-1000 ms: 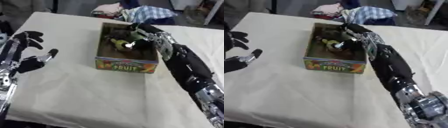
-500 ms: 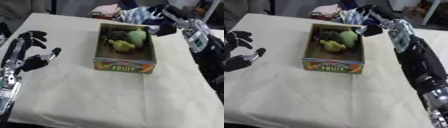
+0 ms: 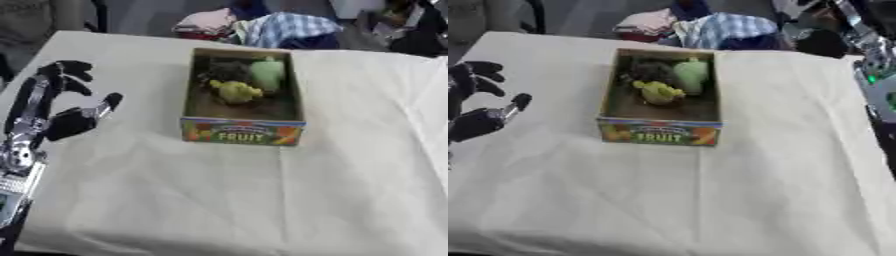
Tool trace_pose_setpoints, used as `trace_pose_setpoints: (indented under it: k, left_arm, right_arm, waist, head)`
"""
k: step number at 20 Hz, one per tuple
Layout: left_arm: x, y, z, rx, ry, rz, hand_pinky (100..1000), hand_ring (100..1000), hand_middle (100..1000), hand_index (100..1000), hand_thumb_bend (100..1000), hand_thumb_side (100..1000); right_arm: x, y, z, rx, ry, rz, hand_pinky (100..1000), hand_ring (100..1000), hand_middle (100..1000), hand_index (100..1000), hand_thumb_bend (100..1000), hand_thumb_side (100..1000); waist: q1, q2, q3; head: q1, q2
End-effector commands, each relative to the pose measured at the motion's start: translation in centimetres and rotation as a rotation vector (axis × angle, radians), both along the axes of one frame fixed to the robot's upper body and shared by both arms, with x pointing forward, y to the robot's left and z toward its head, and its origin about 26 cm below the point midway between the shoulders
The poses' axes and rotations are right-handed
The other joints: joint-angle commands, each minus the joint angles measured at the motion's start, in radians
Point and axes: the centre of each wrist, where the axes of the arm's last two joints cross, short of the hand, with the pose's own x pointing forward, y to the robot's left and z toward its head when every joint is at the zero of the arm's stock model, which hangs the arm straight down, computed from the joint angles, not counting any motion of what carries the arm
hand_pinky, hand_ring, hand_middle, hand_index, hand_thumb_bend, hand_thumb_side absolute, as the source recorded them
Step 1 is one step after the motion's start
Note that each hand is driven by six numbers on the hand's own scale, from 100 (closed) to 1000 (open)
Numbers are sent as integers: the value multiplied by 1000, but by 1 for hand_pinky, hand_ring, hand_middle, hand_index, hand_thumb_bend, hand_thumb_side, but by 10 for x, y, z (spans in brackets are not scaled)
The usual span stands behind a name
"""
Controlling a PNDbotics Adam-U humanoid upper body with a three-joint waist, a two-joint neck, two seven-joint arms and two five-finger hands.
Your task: Pick up objects on the table and place them in the box.
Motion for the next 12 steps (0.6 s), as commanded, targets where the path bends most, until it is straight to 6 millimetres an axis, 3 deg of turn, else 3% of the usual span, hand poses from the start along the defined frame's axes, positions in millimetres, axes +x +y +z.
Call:
trace_pose_setpoints:
  k: [1,12]
  left_arm:
    - [0,9,9,12,-30,22,712,537,577,731,578,228]
    - [-3,12,4,-47,-50,39,713,534,562,731,606,239]
  right_arm:
    - [-15,-8,16,45,-63,-19,655,722,759,882,201,466]
    - [-48,-14,-35,328,-39,-103,516,686,739,874,144,493]
  waist:
    - [3,-13,-5]
    - [12,-2,-15]
  head:
    - [2,5]
    - [-4,5]
